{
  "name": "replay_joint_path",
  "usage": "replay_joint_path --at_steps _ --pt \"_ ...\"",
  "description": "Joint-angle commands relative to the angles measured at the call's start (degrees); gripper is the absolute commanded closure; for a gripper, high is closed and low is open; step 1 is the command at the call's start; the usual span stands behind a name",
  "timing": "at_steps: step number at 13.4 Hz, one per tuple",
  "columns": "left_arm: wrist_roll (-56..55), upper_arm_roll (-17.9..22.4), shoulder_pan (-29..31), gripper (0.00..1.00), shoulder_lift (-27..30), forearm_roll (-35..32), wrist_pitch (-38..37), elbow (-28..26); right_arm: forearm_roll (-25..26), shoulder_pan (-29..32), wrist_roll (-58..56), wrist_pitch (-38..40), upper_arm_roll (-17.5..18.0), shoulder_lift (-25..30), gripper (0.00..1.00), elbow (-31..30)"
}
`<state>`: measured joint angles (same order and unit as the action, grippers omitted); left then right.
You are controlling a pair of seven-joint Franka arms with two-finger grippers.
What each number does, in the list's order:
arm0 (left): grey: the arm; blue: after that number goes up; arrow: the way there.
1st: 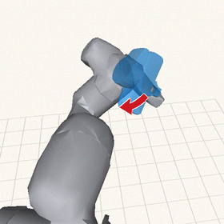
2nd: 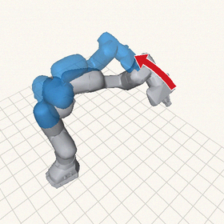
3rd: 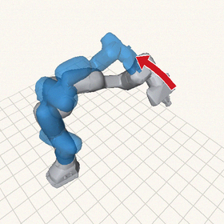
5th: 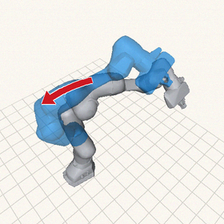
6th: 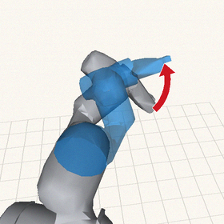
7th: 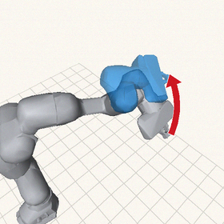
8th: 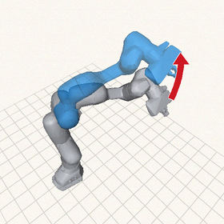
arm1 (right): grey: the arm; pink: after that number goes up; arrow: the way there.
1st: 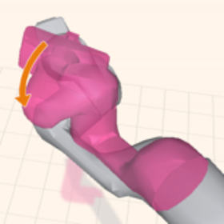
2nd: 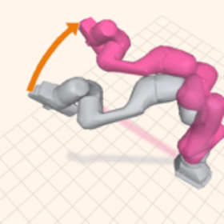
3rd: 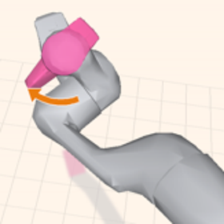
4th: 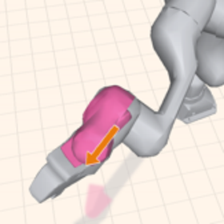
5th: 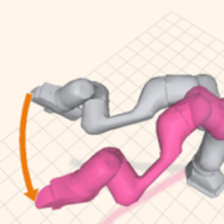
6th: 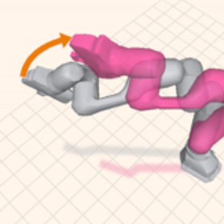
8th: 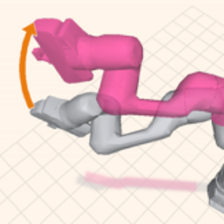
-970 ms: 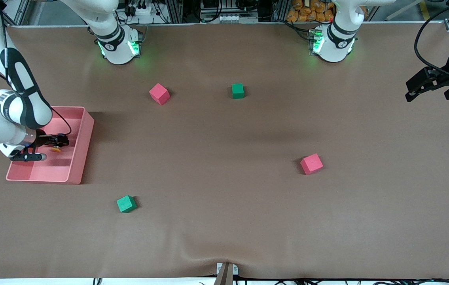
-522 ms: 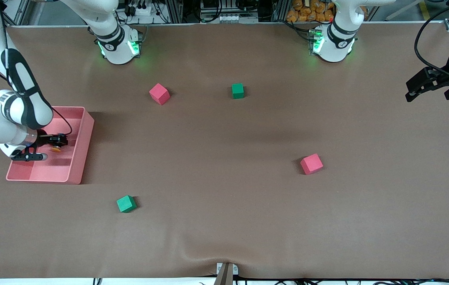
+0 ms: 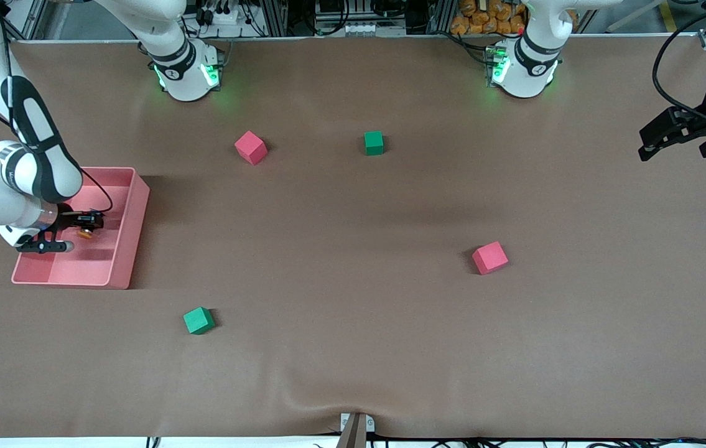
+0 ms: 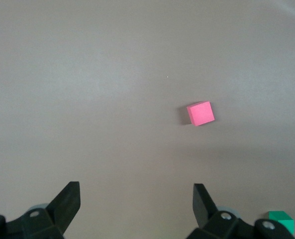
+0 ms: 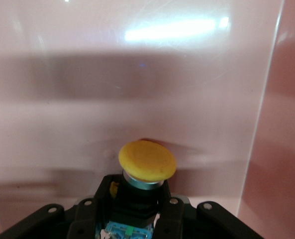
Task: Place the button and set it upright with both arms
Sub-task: 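Lift the button out of the tray with the right gripper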
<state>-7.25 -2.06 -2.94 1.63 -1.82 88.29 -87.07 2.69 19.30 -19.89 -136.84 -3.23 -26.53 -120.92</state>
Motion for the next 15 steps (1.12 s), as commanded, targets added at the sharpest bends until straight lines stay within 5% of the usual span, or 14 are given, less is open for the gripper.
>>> replay_joint_path --at_steps 1,8,12,15 --pt "-0.31 -0.13 0.22 0.00 0.04 -0.02 0.22 0.23 0.03 1.18 -1.99 -1.41 0.86 3.31 1.00 -1.07" --pt "-0.31 -0.13 0.22 0.00 -0.05 -0.02 0.48 0.06 0.03 0.48 -1.91 12.17 1.12 12.19 1.00 4.97" --pt "-0.49 -0.04 0.22 0.00 -0.13 -0.02 0.48 -0.03 -1.02 -3.38 -1.91 31.06 2.88 12.82 1.00 18.58" --pt "-0.49 -0.04 0.22 0.00 -0.31 -0.02 0.48 -0.12 -3.73 -10.92 -1.91 36.47 3.14 12.38 1.00 25.02"
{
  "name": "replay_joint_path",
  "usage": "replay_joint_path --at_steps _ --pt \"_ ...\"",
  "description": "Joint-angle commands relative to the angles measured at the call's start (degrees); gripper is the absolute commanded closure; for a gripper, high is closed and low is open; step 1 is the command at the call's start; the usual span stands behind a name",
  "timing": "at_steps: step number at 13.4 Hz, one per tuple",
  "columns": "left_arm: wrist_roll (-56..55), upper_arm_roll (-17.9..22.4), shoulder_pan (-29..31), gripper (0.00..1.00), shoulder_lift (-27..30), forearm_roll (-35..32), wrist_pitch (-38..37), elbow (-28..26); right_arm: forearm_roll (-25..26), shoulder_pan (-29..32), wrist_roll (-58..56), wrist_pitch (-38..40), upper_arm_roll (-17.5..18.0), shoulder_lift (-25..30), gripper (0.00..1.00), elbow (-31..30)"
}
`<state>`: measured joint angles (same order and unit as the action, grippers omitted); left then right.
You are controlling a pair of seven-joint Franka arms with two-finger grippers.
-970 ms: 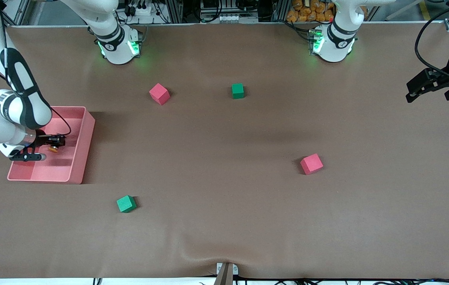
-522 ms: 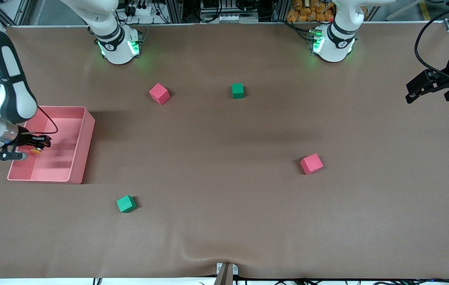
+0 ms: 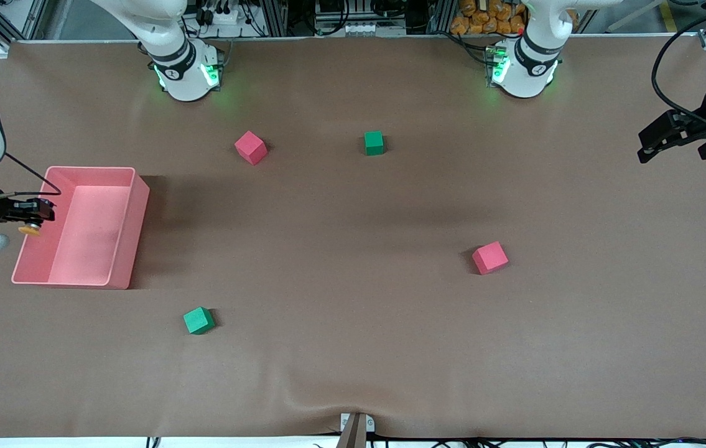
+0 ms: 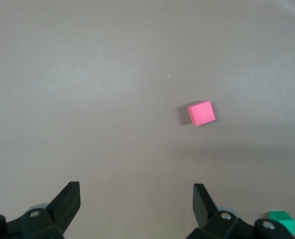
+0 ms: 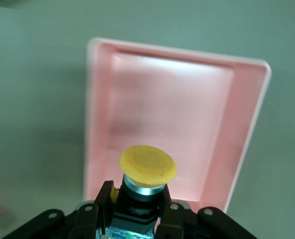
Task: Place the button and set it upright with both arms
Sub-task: 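Lift the button out of the tray with the right gripper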
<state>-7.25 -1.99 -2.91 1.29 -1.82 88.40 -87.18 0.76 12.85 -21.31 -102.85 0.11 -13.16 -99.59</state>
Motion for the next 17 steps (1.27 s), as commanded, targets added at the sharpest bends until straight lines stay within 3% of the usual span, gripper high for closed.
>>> replay_joint_path --at_steps 1,3,7,10,17 --pt "-0.48 -0.12 0.19 0.00 0.03 -0.02 0.37 -0.01 -3.38 -6.67 -0.66 2.39 -0.19 -0.99 1.00 3.88" --pt "-0.48 -0.04 0.45 0.00 0.03 0.07 0.37 0.08 -6.63 -10.80 -1.27 2.31 -0.19 -0.99 1.00 4.06" --pt "-0.40 -0.03 1.77 0.00 0.03 0.77 0.37 -0.01 -5.95 -20.82 -0.49 1.78 -0.37 -2.03 1.00 6.77" --pt "-0.31 -0.30 1.68 0.00 0.20 0.68 0.29 0.08 -5.86 -27.42 1.08 -0.94 -0.37 -5.99 1.00 10.20" --pt "-0.31 -0.47 1.15 0.00 0.11 0.51 0.37 0.16 -6.04 -41.92 19.17 -4.81 -0.37 -19.60 1.00 22.23"
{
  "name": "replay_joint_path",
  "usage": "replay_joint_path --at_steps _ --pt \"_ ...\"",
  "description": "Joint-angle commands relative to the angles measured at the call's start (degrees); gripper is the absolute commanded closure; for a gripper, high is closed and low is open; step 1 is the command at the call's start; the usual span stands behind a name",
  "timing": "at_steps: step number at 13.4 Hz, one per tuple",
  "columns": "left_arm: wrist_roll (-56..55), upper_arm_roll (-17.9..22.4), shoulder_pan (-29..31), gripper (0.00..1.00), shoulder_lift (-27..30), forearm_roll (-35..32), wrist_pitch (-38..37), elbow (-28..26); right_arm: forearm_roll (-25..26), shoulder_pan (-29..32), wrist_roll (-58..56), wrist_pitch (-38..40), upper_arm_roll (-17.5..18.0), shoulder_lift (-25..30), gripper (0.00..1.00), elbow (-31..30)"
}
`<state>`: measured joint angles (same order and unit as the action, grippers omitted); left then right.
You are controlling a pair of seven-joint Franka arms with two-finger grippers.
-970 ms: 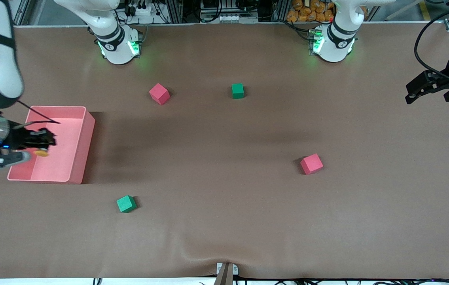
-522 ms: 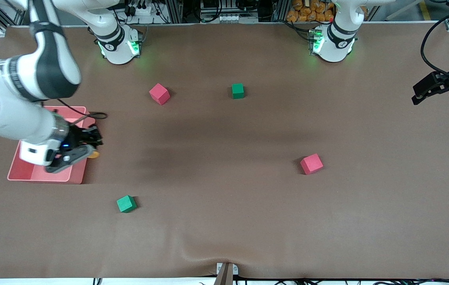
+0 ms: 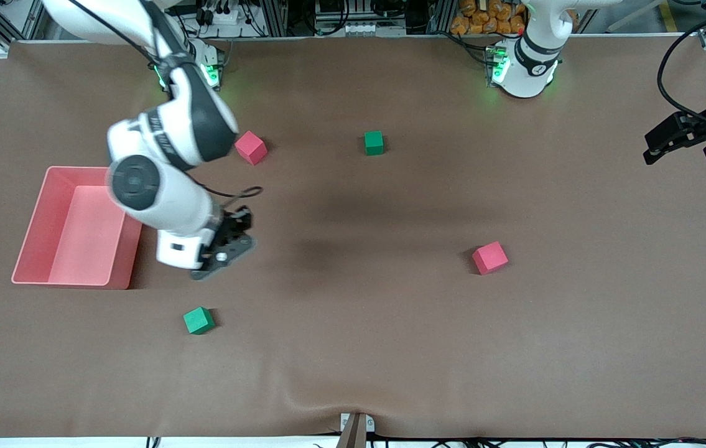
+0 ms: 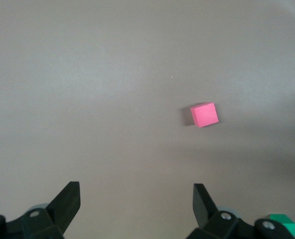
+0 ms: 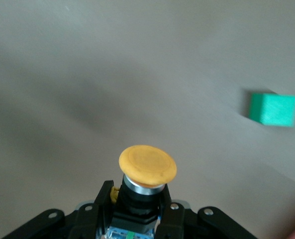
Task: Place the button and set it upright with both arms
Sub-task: 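Lift the button out of the tray with the right gripper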
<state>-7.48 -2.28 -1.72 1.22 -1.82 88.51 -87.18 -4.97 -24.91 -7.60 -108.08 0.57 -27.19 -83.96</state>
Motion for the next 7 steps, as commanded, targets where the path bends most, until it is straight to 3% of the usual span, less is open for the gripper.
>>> replay_joint_path --at_steps 1,5,7 --pt "-0.08 -0.18 -0.12 0.00 0.19 0.42 0.26 0.26 -0.22 -6.10 7.75 0.33 -0.83 -7.42 1.00 7.92" --pt "0.80 -0.45 0.22 0.00 0.89 0.24 0.17 0.69 0.22 -12.52 9.52 -7.57 -1.00 -12.79 1.00 9.43" --pt "0.98 -0.45 0.49 0.00 0.98 0.06 -0.09 1.40 1.18 -14.90 9.88 -7.67 -1.09 -14.29 1.00 9.25"
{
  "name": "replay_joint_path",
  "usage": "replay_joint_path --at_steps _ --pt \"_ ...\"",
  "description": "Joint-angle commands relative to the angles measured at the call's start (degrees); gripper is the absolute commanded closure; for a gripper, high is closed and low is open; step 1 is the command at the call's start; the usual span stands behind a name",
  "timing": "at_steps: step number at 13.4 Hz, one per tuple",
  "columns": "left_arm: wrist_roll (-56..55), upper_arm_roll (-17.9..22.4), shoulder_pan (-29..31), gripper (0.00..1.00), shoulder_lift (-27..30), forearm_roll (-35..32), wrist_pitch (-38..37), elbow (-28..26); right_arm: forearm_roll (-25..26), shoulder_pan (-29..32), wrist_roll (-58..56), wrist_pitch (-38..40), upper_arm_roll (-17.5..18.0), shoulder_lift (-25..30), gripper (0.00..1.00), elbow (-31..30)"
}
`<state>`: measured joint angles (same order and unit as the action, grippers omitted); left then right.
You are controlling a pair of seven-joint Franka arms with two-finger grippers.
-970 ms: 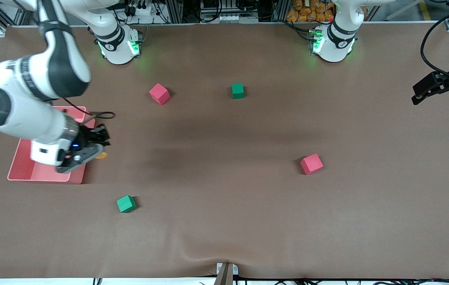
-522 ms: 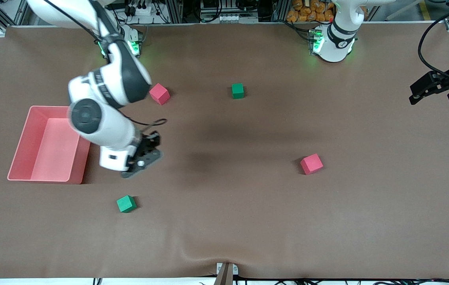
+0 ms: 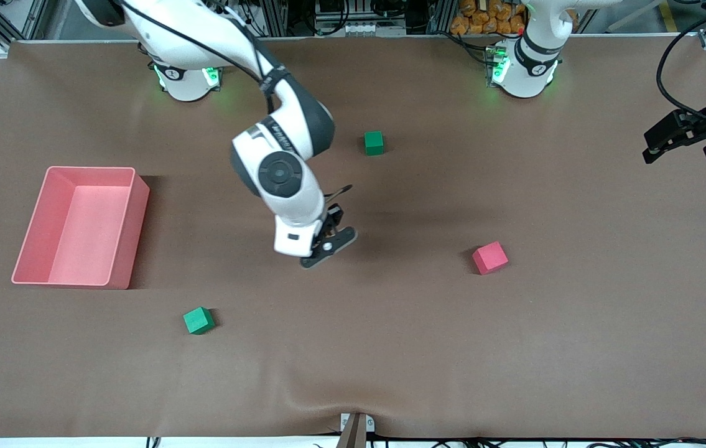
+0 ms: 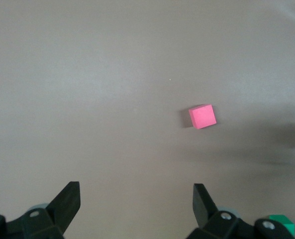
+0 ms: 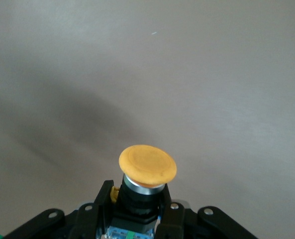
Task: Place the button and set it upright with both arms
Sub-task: 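Carry the button to mid-table and lower it with the right gripper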
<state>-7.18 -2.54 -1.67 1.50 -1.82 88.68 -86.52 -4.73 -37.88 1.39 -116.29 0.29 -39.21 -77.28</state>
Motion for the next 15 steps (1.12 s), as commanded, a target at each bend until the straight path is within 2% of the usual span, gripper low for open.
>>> replay_joint_path --at_steps 1,4,10,11,12,13,15 --pt "0.77 -0.01 0.53 0.00 0.87 -0.02 -0.26 0.74 1.03 -2.80 0.90 0.54 -0.81 -3.15 1.00 2.40" --pt "1.03 0.08 0.44 0.00 0.35 0.24 0.00 0.74 5.24 -5.17 0.02 -1.30 -0.73 -6.05 1.00 2.40" --pt "0.94 -0.19 -0.35 0.00 -0.18 0.59 0.44 0.57 5.34 -7.12 -1.03 -2.01 -0.73 -11.23 1.00 2.31" --pt "0.94 -0.19 -0.35 0.00 -0.44 0.59 0.53 0.65 5.25 -7.20 -0.60 -2.10 -0.64 -11.76 0.82 2.40" --pt "0.94 -0.19 -0.35 0.00 -0.45 0.59 0.53 0.74 5.25 -7.12 -0.59 -2.36 -0.64 -11.94 0.14 2.40" --pt "0.94 -0.27 -0.26 0.00 -0.27 0.59 0.53 0.91 5.25 -7.29 -0.59 -3.41 -0.64 -12.29 0.00 2.31" --pt "1.12 -0.19 0.00 0.00 -0.10 0.77 0.44 0.83 5.08 -7.47 -0.24 -4.04 -0.72 -12.12 0.00 2.40"
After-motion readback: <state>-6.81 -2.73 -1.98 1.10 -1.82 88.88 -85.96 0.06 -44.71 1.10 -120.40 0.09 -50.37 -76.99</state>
